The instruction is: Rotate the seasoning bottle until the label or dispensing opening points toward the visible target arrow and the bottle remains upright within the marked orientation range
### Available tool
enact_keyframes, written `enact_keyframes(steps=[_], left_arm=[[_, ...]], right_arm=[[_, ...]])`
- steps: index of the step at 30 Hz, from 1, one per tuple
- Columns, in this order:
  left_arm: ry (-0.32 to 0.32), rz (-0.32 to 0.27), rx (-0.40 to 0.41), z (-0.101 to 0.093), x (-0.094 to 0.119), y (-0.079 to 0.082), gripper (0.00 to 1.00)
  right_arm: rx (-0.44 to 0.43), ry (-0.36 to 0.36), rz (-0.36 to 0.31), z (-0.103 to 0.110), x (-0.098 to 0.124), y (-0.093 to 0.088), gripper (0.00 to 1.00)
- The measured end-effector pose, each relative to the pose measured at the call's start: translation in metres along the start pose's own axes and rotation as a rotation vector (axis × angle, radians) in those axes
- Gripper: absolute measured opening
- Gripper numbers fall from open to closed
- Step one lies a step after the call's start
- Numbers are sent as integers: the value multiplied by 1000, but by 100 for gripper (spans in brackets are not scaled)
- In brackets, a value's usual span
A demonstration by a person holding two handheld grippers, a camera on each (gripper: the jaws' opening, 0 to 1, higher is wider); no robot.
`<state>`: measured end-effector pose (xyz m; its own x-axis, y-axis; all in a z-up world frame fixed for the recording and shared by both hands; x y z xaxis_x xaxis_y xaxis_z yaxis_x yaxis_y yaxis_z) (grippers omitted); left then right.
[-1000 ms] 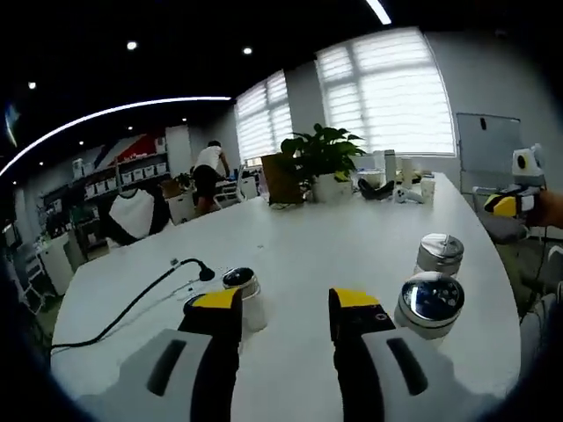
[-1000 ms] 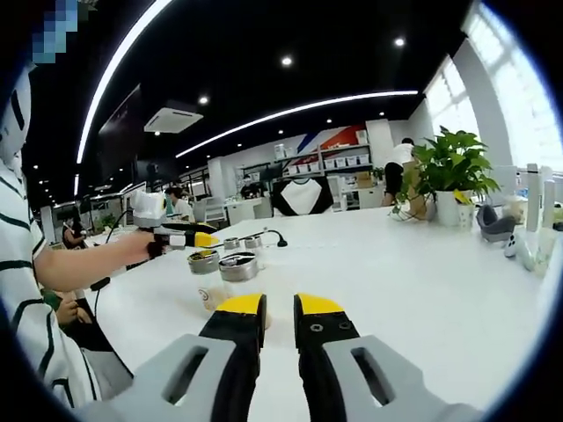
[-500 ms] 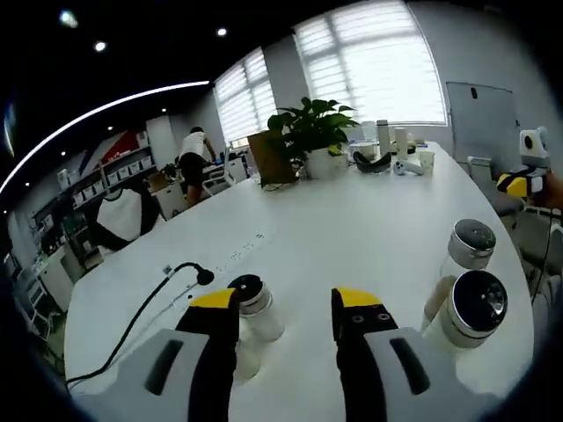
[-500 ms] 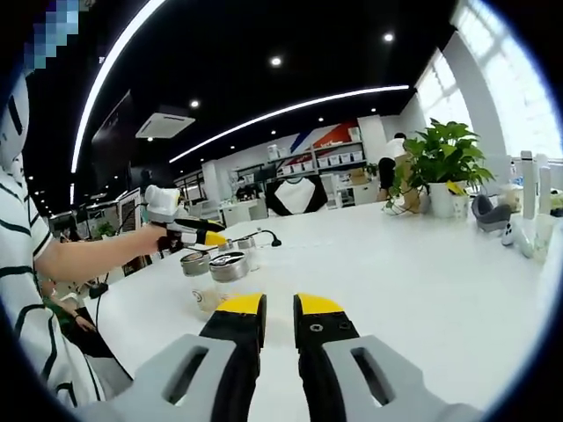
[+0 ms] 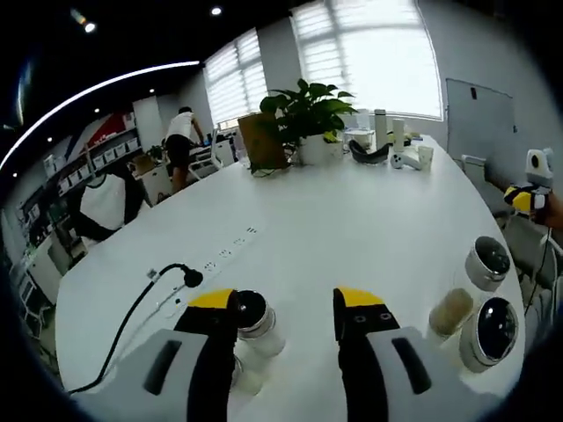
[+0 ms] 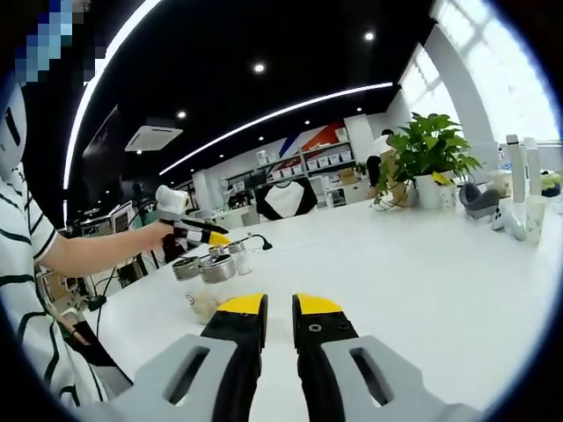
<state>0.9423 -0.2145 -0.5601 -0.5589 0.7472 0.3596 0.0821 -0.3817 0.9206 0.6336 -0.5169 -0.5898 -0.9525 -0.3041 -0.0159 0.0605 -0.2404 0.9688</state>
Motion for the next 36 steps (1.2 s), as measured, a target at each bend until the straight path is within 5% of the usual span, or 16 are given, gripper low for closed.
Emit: enact_keyframes(steps=[5, 13, 36], left_arm=[[35, 83, -2, 11, -7, -5, 45], [7, 152, 11, 18, -19, -8, 50], [22, 227, 85, 26, -32, -23, 42]], right_arm=[[6, 1, -4, -1, 1, 1, 8], [-4, -14, -18, -5, 7, 1, 6], [-38, -60, -35, -22, 13, -7, 5]])
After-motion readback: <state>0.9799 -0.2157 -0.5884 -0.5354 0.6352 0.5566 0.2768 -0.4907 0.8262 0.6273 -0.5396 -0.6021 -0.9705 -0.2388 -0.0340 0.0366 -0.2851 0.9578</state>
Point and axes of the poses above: the point that each gripper's makers call its tool centre point, and the gripper's own axes: x roughly backward along the fingers, z roughly to its left, y roughly out of its top, the point moved 9 cm from there along x, roughly backward along the fingers, and after that the axes turned 8 degrees about -z, right-handed, at the moved point
